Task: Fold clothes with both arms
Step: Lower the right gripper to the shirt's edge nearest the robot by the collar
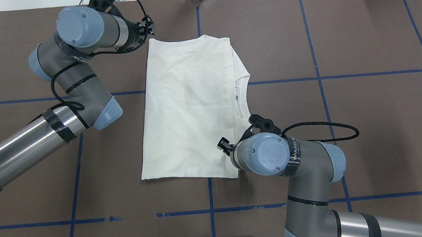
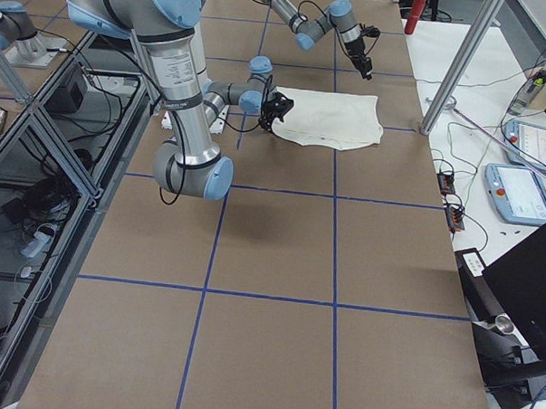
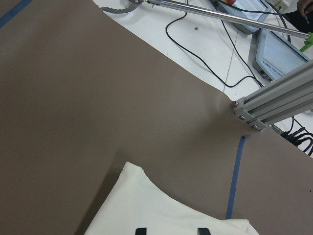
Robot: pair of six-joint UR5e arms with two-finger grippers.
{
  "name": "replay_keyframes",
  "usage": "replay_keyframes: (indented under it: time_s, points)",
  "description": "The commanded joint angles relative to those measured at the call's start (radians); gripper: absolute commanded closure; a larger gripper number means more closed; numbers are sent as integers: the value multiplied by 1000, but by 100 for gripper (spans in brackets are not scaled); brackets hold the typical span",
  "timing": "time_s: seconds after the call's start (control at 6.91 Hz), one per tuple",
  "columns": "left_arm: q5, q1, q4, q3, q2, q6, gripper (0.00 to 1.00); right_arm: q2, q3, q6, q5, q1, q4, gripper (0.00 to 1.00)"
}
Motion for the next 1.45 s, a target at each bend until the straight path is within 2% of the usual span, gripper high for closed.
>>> replay_keyframes:
  time_s: [0.0,0.29,0.43,0.72,0.87,1.3]
  points:
    - [2,0,0,-1,2,0,54,0,-2,2,-1,-7,0,31]
    - [0,0,0,-1,2,0,54,-1,-4,2,-3,-9,0,32]
    - [0,0,0,-1,2,0,54,0,-1,4,-6,-9,0,42]
    - [0,0,0,-2,2,0,53,0,-1,4,-17,-9,1,97]
    - [0,0,0,-4,2,0,53,0,-1,4,-17,-9,1,100]
    - [0,3,0,-19,4,-1,53,-3,37,4,-13,-3,3,100]
